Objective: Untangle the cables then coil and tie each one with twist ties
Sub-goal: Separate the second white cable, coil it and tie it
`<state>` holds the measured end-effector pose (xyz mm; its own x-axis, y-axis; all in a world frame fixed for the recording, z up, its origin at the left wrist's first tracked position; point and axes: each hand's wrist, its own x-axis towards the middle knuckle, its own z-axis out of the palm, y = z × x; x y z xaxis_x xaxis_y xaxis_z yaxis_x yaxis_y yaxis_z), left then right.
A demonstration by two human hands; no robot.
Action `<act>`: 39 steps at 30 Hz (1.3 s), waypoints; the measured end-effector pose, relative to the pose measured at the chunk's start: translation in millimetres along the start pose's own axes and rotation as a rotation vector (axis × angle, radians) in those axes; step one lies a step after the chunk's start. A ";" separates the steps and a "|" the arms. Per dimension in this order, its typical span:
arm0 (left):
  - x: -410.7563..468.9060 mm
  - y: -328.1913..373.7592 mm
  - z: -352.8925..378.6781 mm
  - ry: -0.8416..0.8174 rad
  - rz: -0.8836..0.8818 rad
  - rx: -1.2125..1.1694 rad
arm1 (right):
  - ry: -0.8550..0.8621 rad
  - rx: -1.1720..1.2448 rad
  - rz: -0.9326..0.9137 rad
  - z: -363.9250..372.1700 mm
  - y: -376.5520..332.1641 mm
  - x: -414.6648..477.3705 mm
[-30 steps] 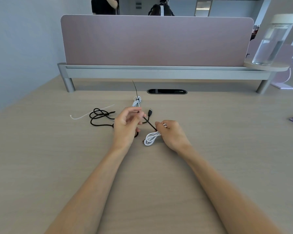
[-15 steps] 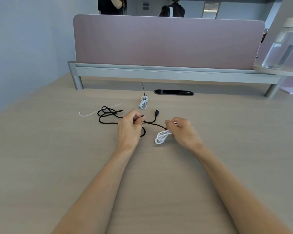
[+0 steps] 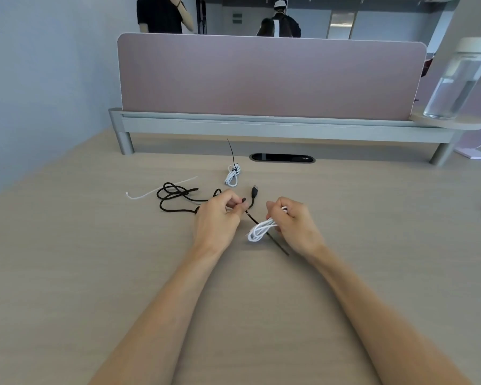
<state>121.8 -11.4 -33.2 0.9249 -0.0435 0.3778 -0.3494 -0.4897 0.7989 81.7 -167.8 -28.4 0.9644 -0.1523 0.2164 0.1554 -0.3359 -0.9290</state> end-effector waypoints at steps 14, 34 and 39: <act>-2.9 1.8 -0.3 -0.407 -0.114 -0.334 | 0.014 -0.225 -0.025 7.5 9.7 -0.5; -17.6 0.5 8.4 -0.392 0.067 -0.016 | -0.064 -0.961 -0.296 -3.9 20.0 -1.2; -21.8 4.3 9.7 -0.363 0.126 0.119 | -0.010 -1.073 -0.274 -4.3 18.9 2.9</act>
<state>101.6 -21.0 -42.6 0.8762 -0.4044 0.2622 -0.4634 -0.5572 0.6891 86.6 -178.6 -44.0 0.9284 0.0564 0.3674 0.1021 -0.9891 -0.1062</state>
